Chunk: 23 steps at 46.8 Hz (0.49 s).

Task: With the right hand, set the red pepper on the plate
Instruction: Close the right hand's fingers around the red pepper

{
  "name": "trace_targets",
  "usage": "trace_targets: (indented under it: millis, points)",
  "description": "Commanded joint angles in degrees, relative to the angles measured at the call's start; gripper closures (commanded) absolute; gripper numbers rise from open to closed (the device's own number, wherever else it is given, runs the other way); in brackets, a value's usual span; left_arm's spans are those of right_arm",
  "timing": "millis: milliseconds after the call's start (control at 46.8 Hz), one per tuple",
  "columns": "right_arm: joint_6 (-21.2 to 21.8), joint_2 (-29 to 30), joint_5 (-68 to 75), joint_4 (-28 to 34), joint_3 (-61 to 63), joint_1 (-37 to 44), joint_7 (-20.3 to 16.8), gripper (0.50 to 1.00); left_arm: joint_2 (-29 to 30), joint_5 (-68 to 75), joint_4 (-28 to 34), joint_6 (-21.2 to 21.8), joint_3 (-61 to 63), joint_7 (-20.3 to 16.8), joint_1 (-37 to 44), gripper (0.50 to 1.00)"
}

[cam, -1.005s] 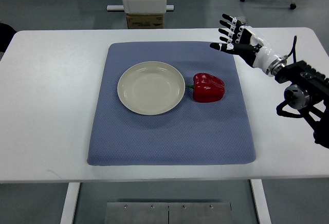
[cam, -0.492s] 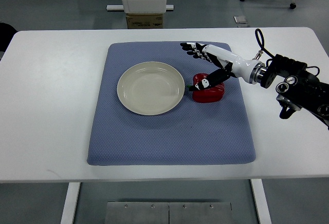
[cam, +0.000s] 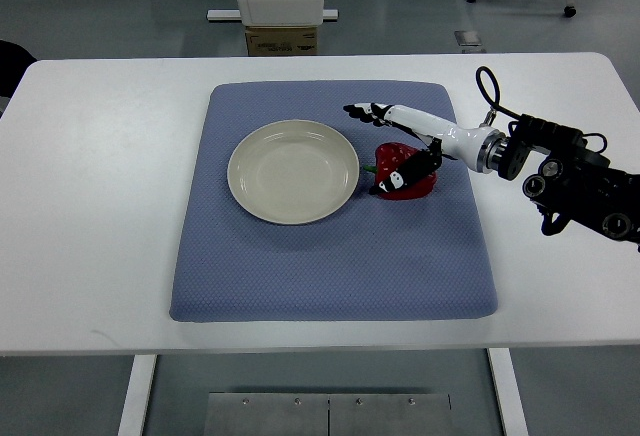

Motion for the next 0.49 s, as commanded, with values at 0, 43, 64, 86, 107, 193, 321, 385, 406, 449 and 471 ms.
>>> trace_targets:
  millis: [0, 43, 64, 86, 107, 193, 321, 385, 406, 449, 471]
  points:
    - [-0.88, 0.10, -0.16, -1.00, -0.82, 0.28, 0.42, 0.542, 0.00, 0.00, 0.00, 0.00, 0.00, 0.00, 0.00, 0.500]
    - [-1.06, 0.10, -0.25, -1.61, -1.34, 0.28, 0.77, 0.542, 0.00, 0.00, 0.00, 0.00, 0.00, 0.00, 0.00, 0.500]
    - [-1.23, 0.18, -0.25, -1.96, -1.61, 0.28, 0.77, 0.542, 0.00, 0.00, 0.00, 0.00, 0.00, 0.00, 0.00, 0.500]
    - [-1.24, 0.27, -0.34, -2.31, -1.87, 0.28, 0.86, 0.542, 0.00, 0.00, 0.00, 0.00, 0.00, 0.00, 0.00, 0.500]
    - [-1.32, 0.36, -0.43, -2.75, -2.13, 0.28, 0.86, 0.542, 0.00, 0.00, 0.00, 0.00, 0.00, 0.00, 0.00, 0.500]
    - [-1.67, 0.36, -1.48, -4.25, -3.10, 0.28, 1.73, 0.544, 0.00, 0.00, 0.00, 0.00, 0.00, 0.00, 0.00, 0.500]
    - [-2.73, 0.36, -2.10, -5.57, -5.47, 0.28, 3.58, 0.546, 0.00, 0.00, 0.00, 0.00, 0.00, 0.00, 0.00, 0.500]
    - [-3.08, 0.36, -2.18, -5.83, -6.27, 0.28, 3.84, 0.546, 0.00, 0.00, 0.00, 0.00, 0.00, 0.00, 0.00, 0.500]
    - [-3.17, 0.36, -2.10, -5.83, -6.27, 0.28, 3.76, 0.546, 0.00, 0.00, 0.00, 0.00, 0.00, 0.00, 0.00, 0.500]
    - [-3.17, 0.36, -2.18, -5.92, -6.27, 0.28, 3.85, 0.548, 0.00, 0.00, 0.00, 0.00, 0.00, 0.00, 0.00, 0.500]
    - [-3.17, 0.36, -2.18, -5.92, -6.36, 0.19, 3.85, 0.553, 0.00, 0.00, 0.00, 0.00, 0.00, 0.00, 0.00, 0.500]
